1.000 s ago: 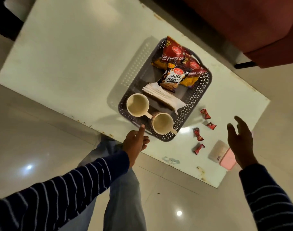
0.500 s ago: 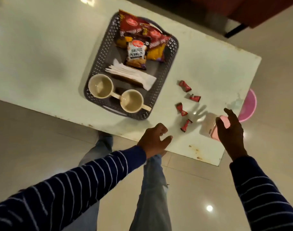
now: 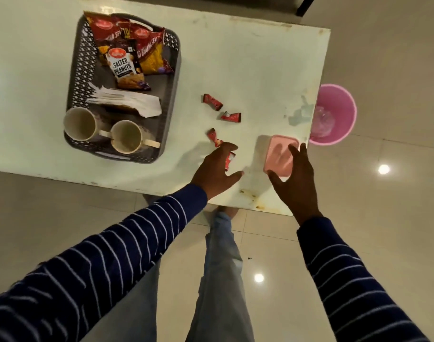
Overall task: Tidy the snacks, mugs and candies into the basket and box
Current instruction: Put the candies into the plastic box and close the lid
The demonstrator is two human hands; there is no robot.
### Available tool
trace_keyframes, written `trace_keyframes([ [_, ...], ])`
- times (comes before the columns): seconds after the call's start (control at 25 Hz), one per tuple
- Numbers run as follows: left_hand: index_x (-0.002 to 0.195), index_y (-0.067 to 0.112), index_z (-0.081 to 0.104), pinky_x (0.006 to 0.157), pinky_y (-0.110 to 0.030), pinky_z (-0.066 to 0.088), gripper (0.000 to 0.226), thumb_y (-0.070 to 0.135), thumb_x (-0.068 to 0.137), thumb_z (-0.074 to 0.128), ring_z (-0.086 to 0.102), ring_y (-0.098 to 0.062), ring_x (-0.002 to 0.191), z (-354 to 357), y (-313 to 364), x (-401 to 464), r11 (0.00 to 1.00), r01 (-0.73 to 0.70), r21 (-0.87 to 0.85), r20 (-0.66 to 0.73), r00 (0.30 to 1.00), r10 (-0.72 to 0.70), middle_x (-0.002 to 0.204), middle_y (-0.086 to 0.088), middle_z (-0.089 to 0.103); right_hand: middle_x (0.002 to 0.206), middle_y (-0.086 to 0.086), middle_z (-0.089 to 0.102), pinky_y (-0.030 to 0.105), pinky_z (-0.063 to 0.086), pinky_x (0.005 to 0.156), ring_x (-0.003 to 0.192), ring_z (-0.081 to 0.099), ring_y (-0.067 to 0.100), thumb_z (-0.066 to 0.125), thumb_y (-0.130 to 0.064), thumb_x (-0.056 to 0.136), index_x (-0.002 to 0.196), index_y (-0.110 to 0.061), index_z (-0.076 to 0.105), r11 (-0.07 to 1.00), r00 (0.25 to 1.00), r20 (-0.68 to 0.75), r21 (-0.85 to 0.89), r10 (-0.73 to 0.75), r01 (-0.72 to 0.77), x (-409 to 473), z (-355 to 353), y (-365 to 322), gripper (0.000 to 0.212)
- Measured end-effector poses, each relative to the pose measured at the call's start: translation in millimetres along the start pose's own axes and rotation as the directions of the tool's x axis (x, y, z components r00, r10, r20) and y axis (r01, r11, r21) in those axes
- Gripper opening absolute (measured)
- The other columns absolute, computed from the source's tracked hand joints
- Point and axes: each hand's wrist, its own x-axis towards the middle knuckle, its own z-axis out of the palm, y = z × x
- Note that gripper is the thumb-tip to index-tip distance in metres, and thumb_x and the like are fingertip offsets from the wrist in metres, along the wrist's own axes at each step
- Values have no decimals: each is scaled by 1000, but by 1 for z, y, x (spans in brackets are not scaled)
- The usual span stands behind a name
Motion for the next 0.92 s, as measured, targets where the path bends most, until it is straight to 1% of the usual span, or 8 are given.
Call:
trace_keyframes([
  [0.08,132,30,39,91,-23,50,68,36,77,79,54,-12,119,9,5,8,1000,4,14,15,1000,-4,133,6,54,162,9,20,48,42,104,141,34,36,73,-43,81,150,-17,26,999,999,5,-30,32,-32,10,2,-2,87],
  [0.16,134,27,39,94,-32,52,71,34,77,80,54,-16,121,15,8,13,1000,-4,31,30,1000,3,136,4,52,161,8,23,51,47,98,137,38,38,73,-49,79,150,-19,25,997,998,-4,-57,60,-60,21,6,-7,90],
  [0.28,137,25,37,97,-30,49,77,33,75,82,51,-19,127,20,5,19,999,-4,44,68,998,1,140,2,49,160,9,23,54,48,95,135,40,40,71,-58,76,150,-22,24,985,992,-27,-122,124,-126,31,15,-14,94],
  [0.44,142,23,33,102,-36,46,86,31,74,84,47,-22,132,21,4,22,998,7,60,116,993,-14,146,0,45,158,10,25,54,51,89,133,41,40,75,-47,76,150,-23,22,979,983,-14,-97,181,-181,36,20,-18,94],
  [0.64,148,24,24,105,-39,44,99,32,71,86,42,-24,136,21,7,27,997,-22,75,151,989,10,151,-1,38,148,7,34,44,50,85,127,42,36,78,-36,70,147,-20,29,990,990,-15,-9,139,-140,34,13,-25,93],
  [0.72,152,26,15,105,-35,40,110,35,69,87,36,-24,140,23,8,28,994,-54,97,173,984,36,156,0,30,147,6,35,37,47,85,127,43,34,80,-36,67,146,-20,30,992,993,-11,38,121,-121,28,11,-32,95],
  [0.84,153,29,1,107,-26,27,126,45,64,88,24,-22,147,23,7,28,983,-140,122,207,972,113,162,2,16,147,4,34,28,40,82,127,43,29,84,-36,65,146,-22,32,989,995,21,113,94,-96,13,12,-47,97],
  [0.92,153,28,2,112,-29,25,124,48,65,86,20,-19,148,24,6,24,980,-187,68,210,963,169,162,2,14,147,4,33,27,40,83,128,44,28,85,-39,63,145,-24,33,985,995,35,146,88,-92,2,15,-59,98],
])
